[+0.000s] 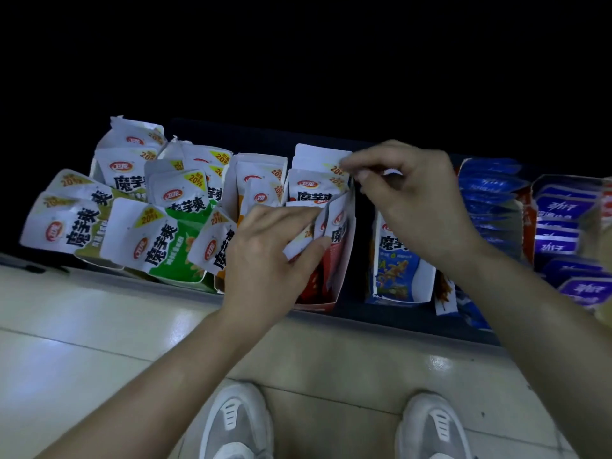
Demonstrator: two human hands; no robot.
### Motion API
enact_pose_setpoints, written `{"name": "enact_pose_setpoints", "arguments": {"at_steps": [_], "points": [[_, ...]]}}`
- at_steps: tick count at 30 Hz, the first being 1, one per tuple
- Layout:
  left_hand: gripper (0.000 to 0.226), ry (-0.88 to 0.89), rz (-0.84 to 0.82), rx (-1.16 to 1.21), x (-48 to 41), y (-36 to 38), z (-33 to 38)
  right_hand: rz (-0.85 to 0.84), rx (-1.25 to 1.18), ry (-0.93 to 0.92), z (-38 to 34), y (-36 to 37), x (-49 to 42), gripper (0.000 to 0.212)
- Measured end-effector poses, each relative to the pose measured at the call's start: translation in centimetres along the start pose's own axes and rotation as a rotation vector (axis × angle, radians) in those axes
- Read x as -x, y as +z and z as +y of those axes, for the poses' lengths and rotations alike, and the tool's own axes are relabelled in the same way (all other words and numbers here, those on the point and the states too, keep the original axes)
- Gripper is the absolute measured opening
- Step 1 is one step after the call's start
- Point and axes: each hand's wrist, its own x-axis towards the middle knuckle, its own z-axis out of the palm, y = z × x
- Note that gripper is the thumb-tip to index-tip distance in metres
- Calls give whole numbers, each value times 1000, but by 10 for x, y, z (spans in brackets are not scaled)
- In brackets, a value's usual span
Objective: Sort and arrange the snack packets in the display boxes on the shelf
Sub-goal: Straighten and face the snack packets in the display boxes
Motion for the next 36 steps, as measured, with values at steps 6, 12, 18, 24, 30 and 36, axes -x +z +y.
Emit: {"name": "enact_pose_setpoints", "arguments": {"at_steps": [6,12,18,24,30,36], "points": [[19,-67,-42,125,0,-9,0,-207,73,11,7,1,24,43],[20,-113,-48,227,-2,-10,-2,-139,-6,141,0,4,33,72],[24,-202,-41,264,-3,-8,-4,24,-6,234,1,20,42,48],[23,-212,-45,270,-2,-8,-4,169,-237,410,0,14,56,11],[22,-208,-38,271,-2,-9,-4,205,-424,479,-8,15,70,16],[26,-55,16,193,-5,-12,1,303,-489,307,-25,-3,61,11]]}}
